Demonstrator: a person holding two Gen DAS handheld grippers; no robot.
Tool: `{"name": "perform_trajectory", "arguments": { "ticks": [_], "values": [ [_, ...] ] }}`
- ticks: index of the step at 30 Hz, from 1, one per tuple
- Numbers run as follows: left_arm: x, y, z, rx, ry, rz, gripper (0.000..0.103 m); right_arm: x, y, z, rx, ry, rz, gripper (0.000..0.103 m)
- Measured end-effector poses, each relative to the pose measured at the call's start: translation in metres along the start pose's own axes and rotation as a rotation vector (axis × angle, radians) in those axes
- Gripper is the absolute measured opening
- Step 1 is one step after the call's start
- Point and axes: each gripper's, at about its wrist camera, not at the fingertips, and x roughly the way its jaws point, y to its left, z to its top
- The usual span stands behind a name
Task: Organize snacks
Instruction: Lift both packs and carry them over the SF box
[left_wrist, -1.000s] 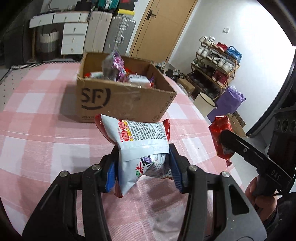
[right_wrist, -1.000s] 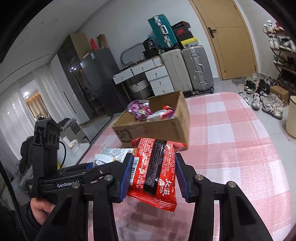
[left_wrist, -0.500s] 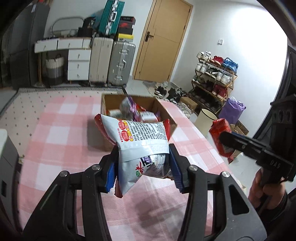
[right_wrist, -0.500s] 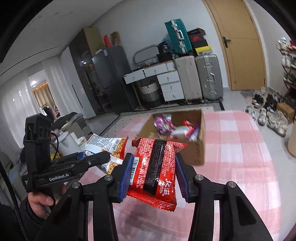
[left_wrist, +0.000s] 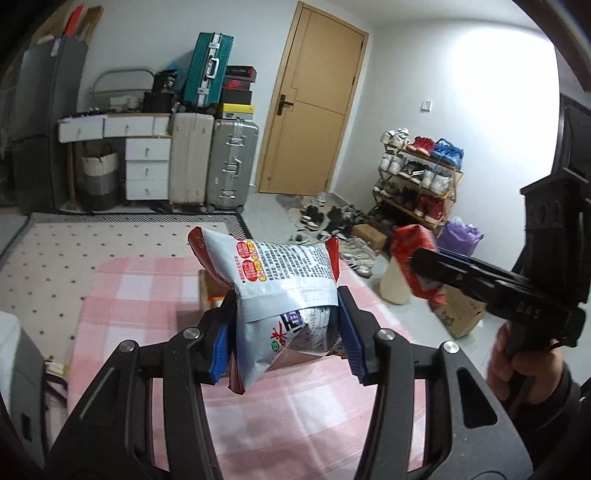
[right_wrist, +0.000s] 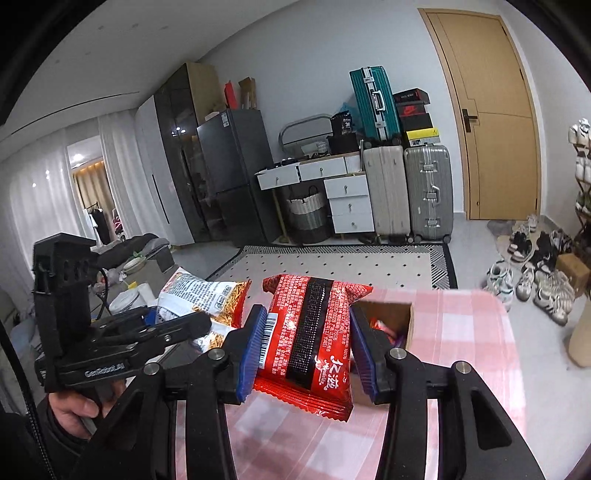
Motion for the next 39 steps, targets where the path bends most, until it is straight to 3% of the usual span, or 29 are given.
{"name": "perform_trajectory", "arguments": {
  "ticks": [8,17,28,39],
  "values": [
    [0.031,0.002,0.05,0.02,0.017,0.033,0.047,0.03,-0.017,0.039,-0.009,0.007,-0.009,0.045],
    [0.131,0.003,0.078,0.045,0.094,0.042,0.047,0.088,-0.051,0.06,0.01,0.055,-0.017,0.045],
    [0.273,0.038,0.047,0.036,0.231,0.021,0.047,0.18,-0.098,0.037,0.073,0.165,-0.061,0.045],
    [0.335,0.057,0.024,0.043,0.297,0.025,0.048,0.226,-0.116,0.012,0.075,0.239,-0.102,0.045]
  ]
}}
